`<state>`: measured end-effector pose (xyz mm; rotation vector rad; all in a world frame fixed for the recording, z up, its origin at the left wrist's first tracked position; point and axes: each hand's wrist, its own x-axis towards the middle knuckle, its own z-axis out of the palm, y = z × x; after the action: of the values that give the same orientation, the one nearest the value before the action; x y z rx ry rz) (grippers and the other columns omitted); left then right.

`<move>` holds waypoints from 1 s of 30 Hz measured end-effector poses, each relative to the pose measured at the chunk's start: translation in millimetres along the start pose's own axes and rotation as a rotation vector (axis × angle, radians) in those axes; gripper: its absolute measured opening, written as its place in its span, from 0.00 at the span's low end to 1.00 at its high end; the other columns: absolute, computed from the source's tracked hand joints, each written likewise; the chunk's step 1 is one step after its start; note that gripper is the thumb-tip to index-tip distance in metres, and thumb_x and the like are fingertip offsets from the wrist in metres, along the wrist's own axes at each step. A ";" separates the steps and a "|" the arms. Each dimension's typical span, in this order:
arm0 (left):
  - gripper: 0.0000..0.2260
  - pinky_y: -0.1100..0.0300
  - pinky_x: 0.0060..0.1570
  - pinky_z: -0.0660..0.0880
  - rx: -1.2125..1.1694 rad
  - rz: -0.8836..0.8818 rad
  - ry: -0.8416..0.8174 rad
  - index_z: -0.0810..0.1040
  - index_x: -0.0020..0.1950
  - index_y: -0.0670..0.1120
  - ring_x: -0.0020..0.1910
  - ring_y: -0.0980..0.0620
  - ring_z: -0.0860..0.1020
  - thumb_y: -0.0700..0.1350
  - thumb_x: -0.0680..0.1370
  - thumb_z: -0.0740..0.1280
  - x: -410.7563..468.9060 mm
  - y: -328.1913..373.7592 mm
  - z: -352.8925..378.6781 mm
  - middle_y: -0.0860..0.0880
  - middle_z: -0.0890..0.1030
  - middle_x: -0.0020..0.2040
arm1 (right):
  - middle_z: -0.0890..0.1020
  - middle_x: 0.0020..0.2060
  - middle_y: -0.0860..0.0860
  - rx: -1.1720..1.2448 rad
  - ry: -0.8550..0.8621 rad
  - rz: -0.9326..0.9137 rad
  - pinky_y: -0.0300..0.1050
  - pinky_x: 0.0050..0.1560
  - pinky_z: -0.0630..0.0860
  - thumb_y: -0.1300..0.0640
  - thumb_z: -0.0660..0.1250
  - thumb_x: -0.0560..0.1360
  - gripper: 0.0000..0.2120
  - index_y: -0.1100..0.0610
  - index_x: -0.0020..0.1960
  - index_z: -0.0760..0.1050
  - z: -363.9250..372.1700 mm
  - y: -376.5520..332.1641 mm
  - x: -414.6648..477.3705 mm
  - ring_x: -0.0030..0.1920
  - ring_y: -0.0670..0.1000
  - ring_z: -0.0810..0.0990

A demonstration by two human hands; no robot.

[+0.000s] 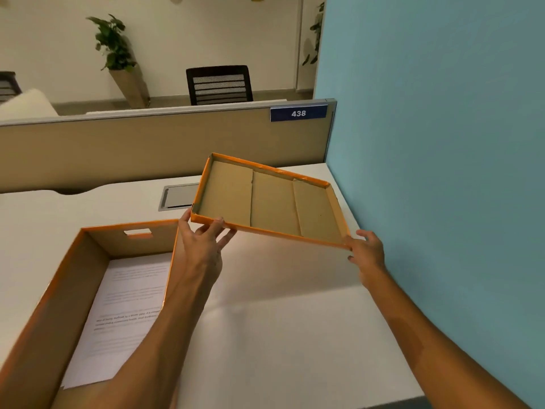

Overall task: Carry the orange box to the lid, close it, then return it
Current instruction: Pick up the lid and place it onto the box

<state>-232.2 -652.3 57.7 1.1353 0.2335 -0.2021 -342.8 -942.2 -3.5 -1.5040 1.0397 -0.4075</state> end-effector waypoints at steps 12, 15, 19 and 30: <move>0.30 0.35 0.52 0.79 0.044 0.148 0.001 0.62 0.72 0.52 0.62 0.39 0.78 0.32 0.76 0.68 -79.8 34.1 -27.0 0.39 0.73 0.65 | 0.80 0.55 0.53 -0.746 -0.115 -1.205 0.53 0.54 0.77 0.45 0.76 0.69 0.25 0.55 0.61 0.77 37.1 14.2 -129.1 0.56 0.54 0.77; 0.29 0.37 0.52 0.80 0.081 0.185 0.004 0.62 0.72 0.52 0.62 0.38 0.78 0.33 0.76 0.68 -93.1 48.6 -36.4 0.38 0.73 0.65 | 0.82 0.52 0.52 -0.698 -0.101 -1.234 0.53 0.51 0.78 0.49 0.77 0.69 0.22 0.56 0.59 0.78 50.6 13.0 -148.0 0.52 0.55 0.80; 0.27 0.39 0.52 0.81 0.123 0.230 0.000 0.63 0.70 0.52 0.59 0.40 0.80 0.34 0.77 0.68 -105.6 68.6 -50.8 0.41 0.75 0.59 | 0.83 0.47 0.53 -0.613 -0.046 -1.232 0.52 0.47 0.81 0.55 0.78 0.68 0.17 0.57 0.54 0.79 67.9 6.4 -168.3 0.47 0.55 0.81; 0.40 0.44 0.63 0.76 0.208 0.227 -0.211 0.49 0.78 0.57 0.60 0.43 0.80 0.47 0.76 0.73 -101.1 134.1 -91.8 0.39 0.74 0.65 | 0.83 0.42 0.56 -0.358 -0.002 -1.122 0.47 0.44 0.82 0.53 0.73 0.74 0.12 0.60 0.48 0.77 99.1 -39.5 -224.5 0.40 0.53 0.82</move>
<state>-299.4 -509.8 166.3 1.3257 -0.1063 -0.1455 -374.2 -709.4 77.6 -2.3317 0.1558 -1.0216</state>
